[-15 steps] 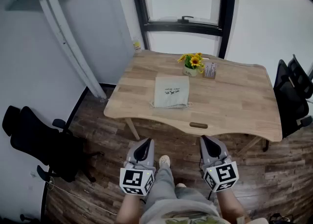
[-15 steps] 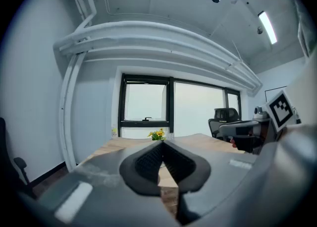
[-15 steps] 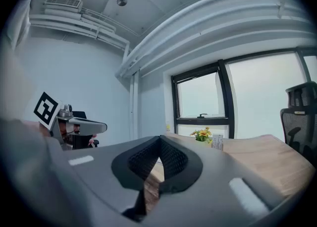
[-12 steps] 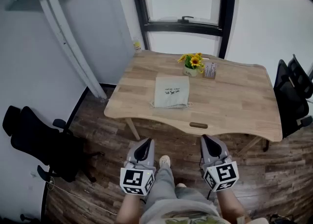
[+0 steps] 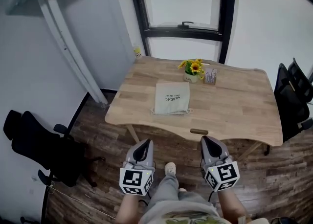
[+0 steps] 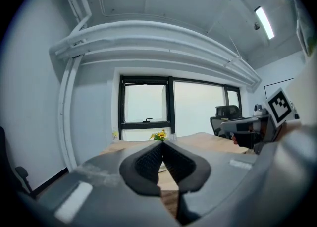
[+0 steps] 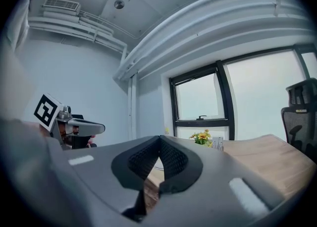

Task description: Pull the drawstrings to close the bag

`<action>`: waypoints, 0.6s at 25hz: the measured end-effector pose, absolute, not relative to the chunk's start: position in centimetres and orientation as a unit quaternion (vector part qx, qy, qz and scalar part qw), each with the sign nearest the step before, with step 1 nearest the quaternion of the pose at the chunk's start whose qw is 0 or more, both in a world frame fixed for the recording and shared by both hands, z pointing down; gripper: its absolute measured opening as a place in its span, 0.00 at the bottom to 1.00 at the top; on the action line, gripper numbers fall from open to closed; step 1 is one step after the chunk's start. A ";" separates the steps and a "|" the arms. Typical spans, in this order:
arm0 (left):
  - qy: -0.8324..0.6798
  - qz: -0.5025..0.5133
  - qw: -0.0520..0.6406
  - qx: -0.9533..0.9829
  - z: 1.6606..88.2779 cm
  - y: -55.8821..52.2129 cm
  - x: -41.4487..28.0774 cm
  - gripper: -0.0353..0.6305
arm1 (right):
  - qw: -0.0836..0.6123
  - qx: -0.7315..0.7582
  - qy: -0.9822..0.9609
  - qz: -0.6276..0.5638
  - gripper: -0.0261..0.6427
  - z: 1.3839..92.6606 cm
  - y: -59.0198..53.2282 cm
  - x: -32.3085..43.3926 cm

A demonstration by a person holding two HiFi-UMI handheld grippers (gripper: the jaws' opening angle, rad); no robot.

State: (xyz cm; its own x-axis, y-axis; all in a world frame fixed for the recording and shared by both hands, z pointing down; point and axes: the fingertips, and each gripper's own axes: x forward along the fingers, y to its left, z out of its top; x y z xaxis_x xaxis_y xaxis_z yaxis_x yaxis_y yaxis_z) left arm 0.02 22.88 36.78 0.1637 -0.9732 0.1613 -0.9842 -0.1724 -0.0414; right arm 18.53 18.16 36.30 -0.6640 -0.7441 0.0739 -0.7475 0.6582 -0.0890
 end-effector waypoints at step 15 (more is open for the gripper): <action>-0.620 0.078 0.045 0.779 37.4 15.3 -3.0 0.18 | 0.042 0.392 -0.917 0.064 0.27 37.2 10.9 16.1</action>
State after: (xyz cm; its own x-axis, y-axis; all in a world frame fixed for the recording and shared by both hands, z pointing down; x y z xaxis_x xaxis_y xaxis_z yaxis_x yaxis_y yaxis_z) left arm -3.00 15.34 37.38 0.2192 -0.9597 0.1762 -0.9735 -0.2272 -0.0268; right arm 16.12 10.85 37.21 -0.6886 -0.7141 0.1265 -0.7247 0.6838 -0.0847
